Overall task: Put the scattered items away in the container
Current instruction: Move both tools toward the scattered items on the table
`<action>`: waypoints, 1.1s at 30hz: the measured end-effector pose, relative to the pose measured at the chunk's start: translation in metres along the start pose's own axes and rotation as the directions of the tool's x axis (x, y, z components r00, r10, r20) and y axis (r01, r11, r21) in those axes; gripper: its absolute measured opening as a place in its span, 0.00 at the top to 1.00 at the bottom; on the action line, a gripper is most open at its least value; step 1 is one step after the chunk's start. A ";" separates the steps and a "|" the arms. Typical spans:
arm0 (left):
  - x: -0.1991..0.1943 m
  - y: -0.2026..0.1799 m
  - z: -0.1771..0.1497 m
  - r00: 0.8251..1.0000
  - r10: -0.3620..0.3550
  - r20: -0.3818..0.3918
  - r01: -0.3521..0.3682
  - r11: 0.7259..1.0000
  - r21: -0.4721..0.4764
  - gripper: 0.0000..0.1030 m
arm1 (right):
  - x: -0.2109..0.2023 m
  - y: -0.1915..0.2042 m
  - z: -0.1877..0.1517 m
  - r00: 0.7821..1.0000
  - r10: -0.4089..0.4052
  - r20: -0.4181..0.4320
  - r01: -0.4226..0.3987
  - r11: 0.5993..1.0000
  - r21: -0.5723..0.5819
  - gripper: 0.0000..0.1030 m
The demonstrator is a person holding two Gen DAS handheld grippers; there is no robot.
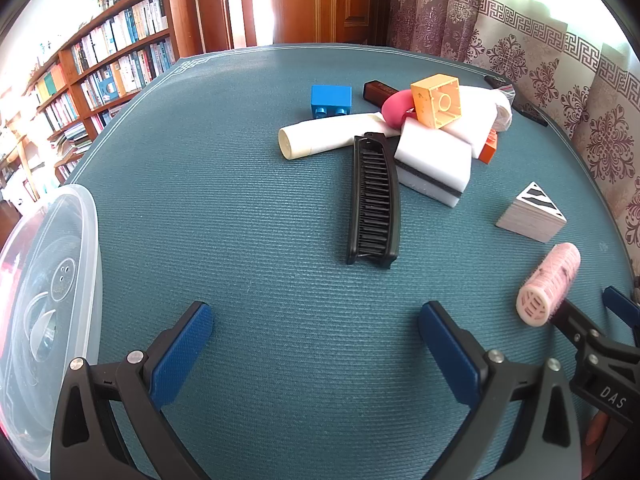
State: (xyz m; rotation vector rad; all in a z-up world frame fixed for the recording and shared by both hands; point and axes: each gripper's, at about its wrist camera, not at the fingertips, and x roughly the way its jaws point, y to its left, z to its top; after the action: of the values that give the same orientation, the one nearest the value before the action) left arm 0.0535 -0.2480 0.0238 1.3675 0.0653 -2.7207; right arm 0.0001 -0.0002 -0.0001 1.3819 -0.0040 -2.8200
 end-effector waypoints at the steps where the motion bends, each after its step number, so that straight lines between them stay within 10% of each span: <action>1: 0.000 0.000 0.000 1.000 0.000 0.000 0.000 1.000 0.000 0.00 | 0.000 0.000 0.000 1.000 0.000 0.000 0.000 1.000 0.000 0.00; 33: -0.004 -0.002 -0.001 0.999 -0.033 0.010 0.033 0.999 -0.032 0.00 | -0.008 -0.006 -0.003 0.998 0.066 -0.002 -0.066 0.997 -0.029 0.00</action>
State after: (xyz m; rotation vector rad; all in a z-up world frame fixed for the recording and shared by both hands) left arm 0.0563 -0.2458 0.0260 1.3564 0.1308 -2.7405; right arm 0.0078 0.0055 0.0044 1.3515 -0.0087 -2.7542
